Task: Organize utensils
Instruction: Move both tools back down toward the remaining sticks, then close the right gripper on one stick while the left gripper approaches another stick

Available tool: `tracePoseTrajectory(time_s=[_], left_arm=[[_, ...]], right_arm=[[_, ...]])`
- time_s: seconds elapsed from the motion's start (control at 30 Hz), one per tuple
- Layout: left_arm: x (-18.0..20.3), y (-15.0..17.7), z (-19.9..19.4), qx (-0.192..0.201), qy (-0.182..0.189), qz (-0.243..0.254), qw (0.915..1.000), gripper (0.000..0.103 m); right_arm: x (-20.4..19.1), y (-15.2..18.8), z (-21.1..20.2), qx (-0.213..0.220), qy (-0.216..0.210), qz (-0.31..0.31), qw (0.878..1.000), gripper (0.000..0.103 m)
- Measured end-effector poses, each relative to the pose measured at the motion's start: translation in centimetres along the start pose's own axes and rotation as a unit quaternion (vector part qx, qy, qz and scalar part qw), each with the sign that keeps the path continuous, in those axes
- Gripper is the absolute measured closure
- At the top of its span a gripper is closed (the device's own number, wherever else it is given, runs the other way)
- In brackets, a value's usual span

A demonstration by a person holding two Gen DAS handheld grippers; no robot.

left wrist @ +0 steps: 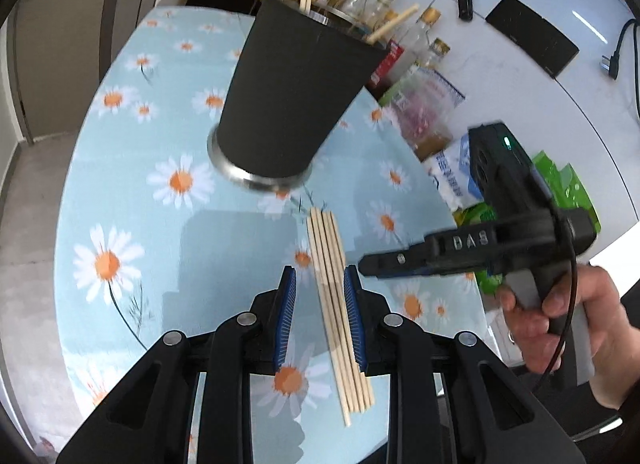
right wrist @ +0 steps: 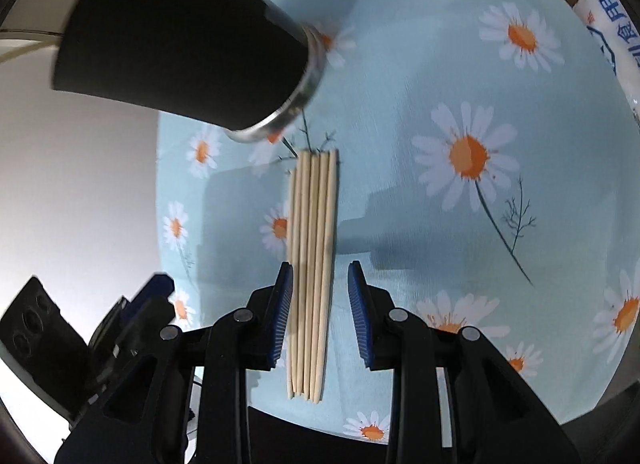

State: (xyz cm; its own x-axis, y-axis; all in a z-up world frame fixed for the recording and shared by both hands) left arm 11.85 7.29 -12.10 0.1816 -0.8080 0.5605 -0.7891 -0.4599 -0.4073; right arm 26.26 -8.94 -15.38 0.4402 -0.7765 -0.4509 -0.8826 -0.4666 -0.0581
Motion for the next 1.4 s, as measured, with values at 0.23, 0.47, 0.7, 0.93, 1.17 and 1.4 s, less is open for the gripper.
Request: tracePoseTrajectory(time_s=[0.23,0.47,0.7,0.93,1.17,1.4], left_arm=[[-1.8,1.4,0.6,-0.020,0.014,-0.016,0.9996,0.074],[-3.5,1.6,0.2,-0.021,0.018,-0.030,0.9992,0.074],[-4.1,1.7,0.5,-0.034,0.026,-0.030,0.9986,0.074],[-3.6,1.2,1.0,-0.033,0.028,-0.030,0.9986,0.074],[-3.5,1.1,1.7,-0.042,0.011,-0.025,0.9987,0.074],[-2.8,0.5,2.0,-0.041,-0.008,-0.020,0.9989,0.074]], right_arm=[[-1.0,-0.3,1.4,-0.018,0.038,0.009,0.999,0.087],[-1.8,-0.4,2.3,-0.028,0.085,0.007,0.996,0.093],[-2.4,-0.7,2.7,-0.039,0.120,0.006,0.992,0.093],[-4.4,-0.9,3.9,-0.047,0.181,-0.008,0.982,0.099],[-5.3,-1.4,4.6,-0.052,0.191,-0.011,0.980,0.099],[-4.0,-1.1,1.8,-0.012,0.138,-0.021,0.990,0.098]])
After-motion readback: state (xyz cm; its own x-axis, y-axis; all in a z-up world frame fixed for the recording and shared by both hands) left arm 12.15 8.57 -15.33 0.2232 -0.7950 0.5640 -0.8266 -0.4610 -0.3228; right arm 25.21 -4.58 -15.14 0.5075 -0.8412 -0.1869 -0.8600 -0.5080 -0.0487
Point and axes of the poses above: each gripper's, at about its wrist camera, not at the fingertips, and z roughly the way its jaws point, x to its right, y to its underside, the point moved 1 cm from there along z, roughly the way its jaws point, and after that the axes turned 12 degrees about -z, right-handed, at the moved point
